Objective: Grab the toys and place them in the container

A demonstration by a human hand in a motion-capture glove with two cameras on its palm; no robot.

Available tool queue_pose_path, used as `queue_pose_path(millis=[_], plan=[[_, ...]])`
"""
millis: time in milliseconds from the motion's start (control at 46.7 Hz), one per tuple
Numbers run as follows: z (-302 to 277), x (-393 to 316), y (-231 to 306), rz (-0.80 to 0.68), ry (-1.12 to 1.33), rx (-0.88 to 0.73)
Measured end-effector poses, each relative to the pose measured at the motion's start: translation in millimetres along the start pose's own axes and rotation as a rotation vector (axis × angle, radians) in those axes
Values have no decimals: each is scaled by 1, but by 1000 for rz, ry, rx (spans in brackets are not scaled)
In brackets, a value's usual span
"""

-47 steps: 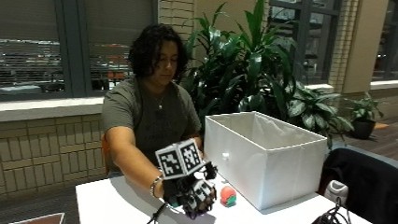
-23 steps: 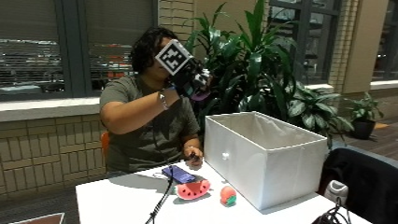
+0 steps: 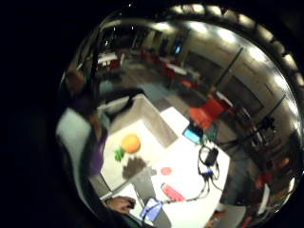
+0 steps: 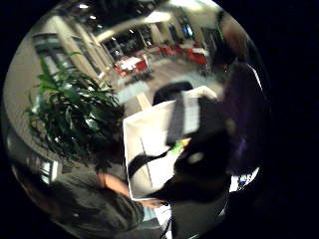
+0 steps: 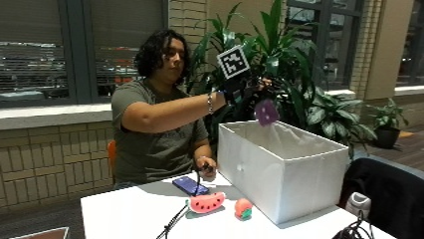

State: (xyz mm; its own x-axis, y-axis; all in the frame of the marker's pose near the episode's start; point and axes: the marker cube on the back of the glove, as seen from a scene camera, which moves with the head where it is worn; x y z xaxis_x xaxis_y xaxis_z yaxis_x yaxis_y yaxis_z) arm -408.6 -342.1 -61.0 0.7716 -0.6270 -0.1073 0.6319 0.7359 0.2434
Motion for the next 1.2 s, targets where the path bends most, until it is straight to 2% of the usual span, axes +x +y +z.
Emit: queue_pose_path(millis=[171, 385, 599, 835, 920, 1027, 1199], plan=[[5, 36, 34, 49, 128, -8], [28, 108, 132, 217, 136, -172], [108, 134, 230, 356, 13, -396], [211, 118, 289, 339, 33, -553], [229, 117, 295, 334, 86, -507], [227, 124, 289, 301, 132, -332], [159, 137, 251, 278, 112, -137]])
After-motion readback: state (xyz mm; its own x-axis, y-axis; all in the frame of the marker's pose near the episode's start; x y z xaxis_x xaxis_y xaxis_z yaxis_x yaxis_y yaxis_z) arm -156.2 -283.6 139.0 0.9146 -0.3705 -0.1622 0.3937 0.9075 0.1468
